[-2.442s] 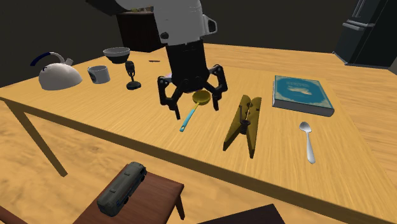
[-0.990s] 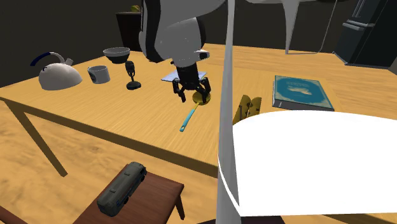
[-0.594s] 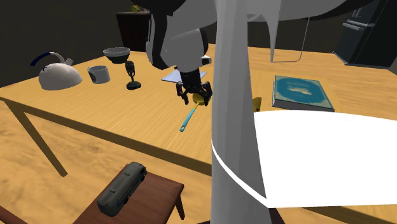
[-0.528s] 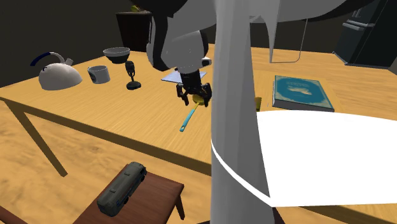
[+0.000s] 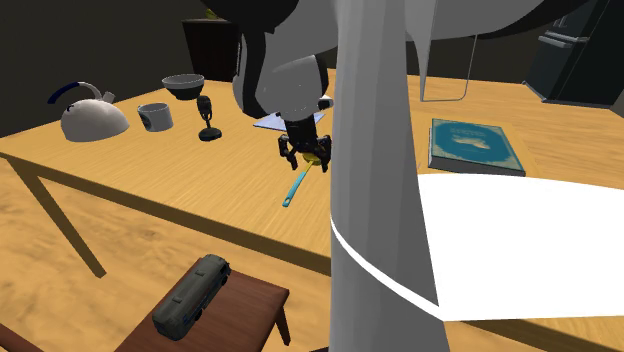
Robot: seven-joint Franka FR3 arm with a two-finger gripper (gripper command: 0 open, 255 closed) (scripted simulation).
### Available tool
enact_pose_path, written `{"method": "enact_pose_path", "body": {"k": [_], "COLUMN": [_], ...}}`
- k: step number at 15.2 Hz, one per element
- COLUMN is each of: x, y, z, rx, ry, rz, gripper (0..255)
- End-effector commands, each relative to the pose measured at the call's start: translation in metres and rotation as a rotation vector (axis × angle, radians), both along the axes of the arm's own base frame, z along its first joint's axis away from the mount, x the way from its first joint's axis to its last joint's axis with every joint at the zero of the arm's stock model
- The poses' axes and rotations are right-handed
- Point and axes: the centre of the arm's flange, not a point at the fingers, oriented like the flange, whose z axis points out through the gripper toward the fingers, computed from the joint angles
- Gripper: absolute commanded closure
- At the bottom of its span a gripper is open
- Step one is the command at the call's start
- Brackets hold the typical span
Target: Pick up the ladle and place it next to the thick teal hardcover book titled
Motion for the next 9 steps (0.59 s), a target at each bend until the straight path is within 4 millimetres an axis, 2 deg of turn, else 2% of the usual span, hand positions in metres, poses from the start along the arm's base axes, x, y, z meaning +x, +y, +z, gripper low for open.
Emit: {"method": "enact_pose_path", "body": {"k": [1, 2, 9], "x": [0.0000, 0.0000, -0.0001], "y": [0.0000, 0.0000, 0.0002], "z": [0.0000, 0.0000, -0.0001], "rx": [0.000, 0.000, 0.000], "ry": [0.000, 0.000, 0.000], "rz": [0.000, 0.000, 0.000], "gripper": [0, 255, 255]}}
